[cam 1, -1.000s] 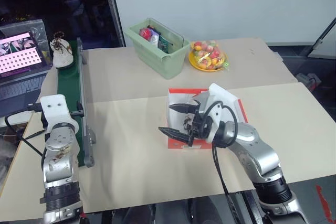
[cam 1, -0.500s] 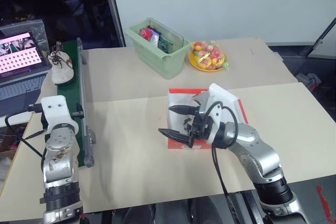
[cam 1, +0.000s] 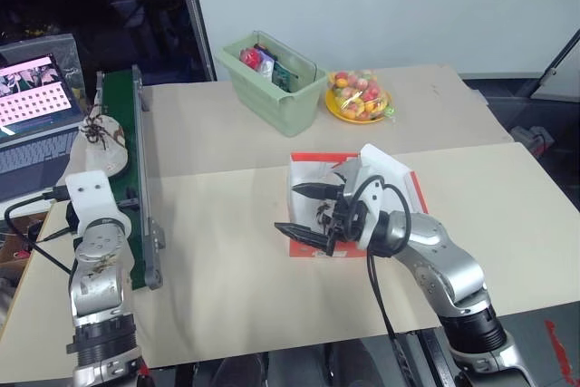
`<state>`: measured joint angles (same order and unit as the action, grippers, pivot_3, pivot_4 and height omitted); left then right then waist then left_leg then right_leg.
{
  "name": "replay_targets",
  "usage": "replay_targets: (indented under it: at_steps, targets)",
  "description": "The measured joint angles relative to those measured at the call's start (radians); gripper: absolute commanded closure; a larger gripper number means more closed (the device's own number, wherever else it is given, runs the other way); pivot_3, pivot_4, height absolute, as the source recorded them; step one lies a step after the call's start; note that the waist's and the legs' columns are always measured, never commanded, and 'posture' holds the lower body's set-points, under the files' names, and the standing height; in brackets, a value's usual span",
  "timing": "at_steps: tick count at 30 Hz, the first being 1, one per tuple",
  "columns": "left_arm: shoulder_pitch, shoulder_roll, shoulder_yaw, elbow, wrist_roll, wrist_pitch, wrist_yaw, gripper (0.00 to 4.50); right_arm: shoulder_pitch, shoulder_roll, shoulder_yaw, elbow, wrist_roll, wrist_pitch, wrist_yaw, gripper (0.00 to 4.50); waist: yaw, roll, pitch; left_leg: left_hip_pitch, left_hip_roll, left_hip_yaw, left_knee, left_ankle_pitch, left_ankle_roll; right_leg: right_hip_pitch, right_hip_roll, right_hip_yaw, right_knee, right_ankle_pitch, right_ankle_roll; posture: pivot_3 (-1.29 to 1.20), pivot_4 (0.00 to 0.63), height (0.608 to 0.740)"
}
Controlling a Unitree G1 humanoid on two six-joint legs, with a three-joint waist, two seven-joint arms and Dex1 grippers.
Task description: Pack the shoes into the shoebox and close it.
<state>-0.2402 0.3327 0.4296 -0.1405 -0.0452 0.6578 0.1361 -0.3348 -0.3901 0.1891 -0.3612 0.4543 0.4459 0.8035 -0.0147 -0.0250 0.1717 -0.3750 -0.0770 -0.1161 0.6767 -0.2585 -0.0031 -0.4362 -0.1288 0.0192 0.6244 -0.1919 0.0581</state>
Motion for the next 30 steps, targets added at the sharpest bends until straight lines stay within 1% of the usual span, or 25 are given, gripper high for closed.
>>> replay_targets:
  at_steps: [6,11,15,18,20,21,22,25,29,30]
  targets:
    - [-0.044,0.02,0.0,-0.031,-0.003,0.051,-0.005,0.05,0.0,-0.001,-0.001,0.0,0.0,0.003,0.0,0.0,-0.001,-0.001,0.0,0.0,0.0,0.0,0.0,0.0,0.0,0.0,0.0,0.0,0.0,0.0,0.0,0.0,0.15,0.74]
    - [-0.054,0.018,0.004,-0.039,-0.006,0.094,-0.007,0.05,0.0,-0.001,-0.005,0.0,0.001,0.011,-0.004,0.0,-0.001,-0.001,0.0,0.0,0.001,0.001,0.0,-0.001,0.0,-0.001,0.001,0.0,0.0,0.0,0.0,0.0,0.15,0.74]
    - [-0.067,-0.015,0.052,-0.042,-0.034,0.191,0.017,0.05,-0.002,-0.001,-0.008,0.0,0.001,0.021,-0.009,0.0,0.0,-0.001,0.0,0.0,0.001,0.001,0.0,-0.001,0.0,0.0,0.001,0.0,0.0,0.0,0.0,0.0,0.15,0.74]
    - [-0.088,-0.036,0.083,-0.069,-0.059,0.278,0.022,0.05,-0.008,0.0,-0.013,-0.006,0.004,0.032,-0.017,0.0,0.0,0.0,-0.001,0.005,0.002,0.002,-0.001,-0.001,0.0,0.003,0.001,0.0,0.001,0.0,0.0,0.0,0.15,0.74]
    - [-0.091,-0.04,0.089,-0.077,-0.066,0.304,0.021,0.57,-0.009,0.0,-0.018,-0.013,0.008,0.04,-0.021,0.0,0.0,0.0,-0.001,0.008,0.002,0.003,-0.001,-0.001,0.0,0.007,0.001,0.0,0.0,0.0,0.0,0.0,0.15,0.74]
    - [-0.092,-0.044,0.096,-0.081,-0.074,0.314,0.02,0.75,-0.01,0.0,-0.023,-0.018,0.016,0.045,-0.023,0.0,0.0,0.0,-0.001,0.011,0.002,0.003,-0.001,-0.001,0.0,0.01,0.001,0.0,0.0,-0.001,0.001,0.0,0.15,0.74]
    - [-0.093,-0.048,0.101,-0.083,-0.077,0.317,0.018,1.05,-0.013,0.0,-0.026,-0.021,0.022,0.046,-0.024,0.0,0.0,0.0,-0.001,0.013,0.002,0.003,-0.001,-0.001,0.0,0.013,0.001,0.0,-0.001,-0.004,0.006,0.0,0.15,0.74]
    - [-0.094,-0.051,0.102,-0.083,-0.079,0.318,0.012,2.21,-0.028,0.0,-0.034,-0.029,0.03,0.048,-0.033,0.0,0.0,0.0,-0.001,0.017,0.003,0.003,-0.002,-0.002,0.0,0.016,0.001,0.0,-0.001,-0.005,0.009,0.0,0.15,0.74]
    - [-0.1,-0.053,0.108,-0.086,-0.08,0.324,0.01,3.46,-0.033,0.0,-0.04,-0.031,0.038,0.053,-0.044,0.0,0.003,0.001,-0.001,0.017,0.003,0.004,-0.002,-0.001,0.0,0.016,0.001,0.0,-0.001,-0.005,0.009,0.0,0.15,0.74]
    - [-0.1,-0.053,0.109,-0.087,-0.079,0.325,0.01,3.72,-0.033,0.0,-0.04,-0.031,0.039,0.057,-0.046,0.0,0.003,0.001,-0.001,0.017,0.003,0.003,-0.002,-0.001,0.0,0.016,0.001,0.0,-0.001,-0.005,0.008,0.0,0.15,0.74]
